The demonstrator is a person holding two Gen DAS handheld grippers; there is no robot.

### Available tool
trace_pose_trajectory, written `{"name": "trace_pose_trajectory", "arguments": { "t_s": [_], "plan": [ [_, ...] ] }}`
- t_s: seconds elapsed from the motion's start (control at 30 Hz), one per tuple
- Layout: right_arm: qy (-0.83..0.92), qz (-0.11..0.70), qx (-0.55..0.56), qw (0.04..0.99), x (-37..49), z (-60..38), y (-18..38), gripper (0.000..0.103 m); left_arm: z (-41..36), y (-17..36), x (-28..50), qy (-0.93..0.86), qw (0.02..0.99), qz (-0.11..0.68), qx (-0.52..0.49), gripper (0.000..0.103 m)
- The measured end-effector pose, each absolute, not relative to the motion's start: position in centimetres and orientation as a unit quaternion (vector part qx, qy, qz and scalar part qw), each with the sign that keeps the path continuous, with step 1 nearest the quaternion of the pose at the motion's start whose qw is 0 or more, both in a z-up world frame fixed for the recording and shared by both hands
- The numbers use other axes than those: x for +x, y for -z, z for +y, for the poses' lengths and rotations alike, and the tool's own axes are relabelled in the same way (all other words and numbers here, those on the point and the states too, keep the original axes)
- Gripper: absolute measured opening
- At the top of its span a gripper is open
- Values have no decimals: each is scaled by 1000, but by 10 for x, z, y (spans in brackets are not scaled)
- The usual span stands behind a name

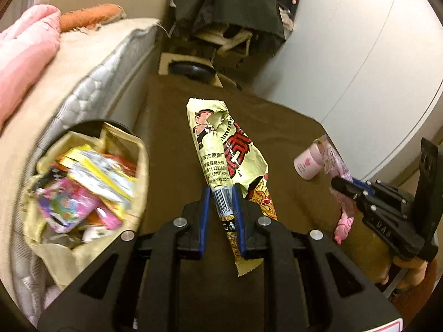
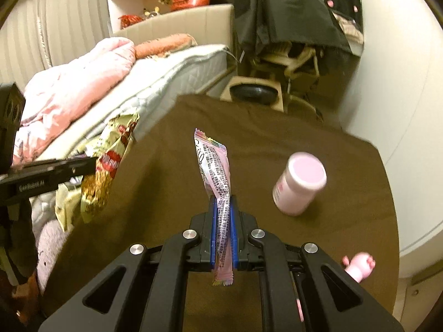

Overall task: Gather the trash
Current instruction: 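Carry the yellow wrapper and pink strip over the yellow trash bag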

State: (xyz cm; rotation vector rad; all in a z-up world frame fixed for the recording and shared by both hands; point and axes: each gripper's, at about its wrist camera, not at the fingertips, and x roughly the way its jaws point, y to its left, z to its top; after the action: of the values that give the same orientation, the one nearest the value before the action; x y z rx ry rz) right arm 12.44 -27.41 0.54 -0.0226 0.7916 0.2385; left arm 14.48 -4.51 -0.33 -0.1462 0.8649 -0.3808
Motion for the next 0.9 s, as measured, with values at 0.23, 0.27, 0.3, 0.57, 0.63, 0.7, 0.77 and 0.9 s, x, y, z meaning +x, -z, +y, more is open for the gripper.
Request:
{"name": "trace_pose_trajectory", "arguments": {
  "t_s": [0.23,0.27,0.3,0.57,0.63,0.7,0.77,0.9],
  "plan": [
    [-142,367,-9,919,150,-230,-31,9,17,-12,143,145,902,396,-91,16],
    [-147,366,-8,919,154,-223,-34,9,24,-13,143,141,904,394,-93,16],
    [-153,364,-8,919,158,-212,-37,9,36,-14,142,134,905,391,-97,16],
    [-195,378,-24,905,186,-133,-33,9,111,-6,130,96,909,387,-119,16],
    [-204,385,-33,899,191,-113,-26,9,128,3,128,89,906,394,-128,16],
    [-214,396,-37,892,195,-96,-16,9,139,11,125,86,903,400,-133,16],
    [-223,406,-39,885,198,-84,-7,9,150,20,126,87,898,407,-140,16],
    [-228,423,-58,875,203,-60,12,9,162,34,131,96,891,417,-150,16]
  ]
}}
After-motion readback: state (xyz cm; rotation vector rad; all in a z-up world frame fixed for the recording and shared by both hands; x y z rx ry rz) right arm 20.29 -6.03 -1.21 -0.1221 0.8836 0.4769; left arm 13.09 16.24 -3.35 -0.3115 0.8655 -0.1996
